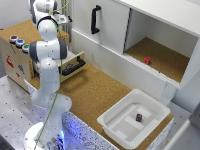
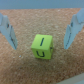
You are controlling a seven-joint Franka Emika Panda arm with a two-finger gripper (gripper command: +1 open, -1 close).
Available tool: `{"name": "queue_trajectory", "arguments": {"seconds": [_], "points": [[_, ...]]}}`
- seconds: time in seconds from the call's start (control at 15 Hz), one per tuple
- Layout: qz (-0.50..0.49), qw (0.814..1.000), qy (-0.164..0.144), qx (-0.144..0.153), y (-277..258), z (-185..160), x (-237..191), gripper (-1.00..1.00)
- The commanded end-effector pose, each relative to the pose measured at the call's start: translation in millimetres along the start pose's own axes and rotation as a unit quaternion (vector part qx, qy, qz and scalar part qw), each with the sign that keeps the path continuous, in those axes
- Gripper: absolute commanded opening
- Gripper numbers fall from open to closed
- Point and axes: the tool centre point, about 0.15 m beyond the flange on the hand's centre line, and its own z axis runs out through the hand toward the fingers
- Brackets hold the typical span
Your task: Move to the drawer and place the yellow object
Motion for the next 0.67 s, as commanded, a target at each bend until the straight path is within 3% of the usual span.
{"name": "queue_trajectory", "arguments": {"seconds": [0.0,0.2,0.27,0.4,0.6], "points": [[0.062,0.996,-0.006,-0.071,5.7,37.7,22.2,1.0],[0.079,0.992,-0.012,-0.098,4.0,45.2,20.0,1.0],[0.081,0.991,-0.01,-0.11,2.7,42.7,17.9,-1.0],[0.087,0.986,-0.002,-0.14,-1.5,31.5,12.2,-1.0],[0.093,0.985,-0.005,-0.145,-7.2,28.4,0.3,-1.0]]}}
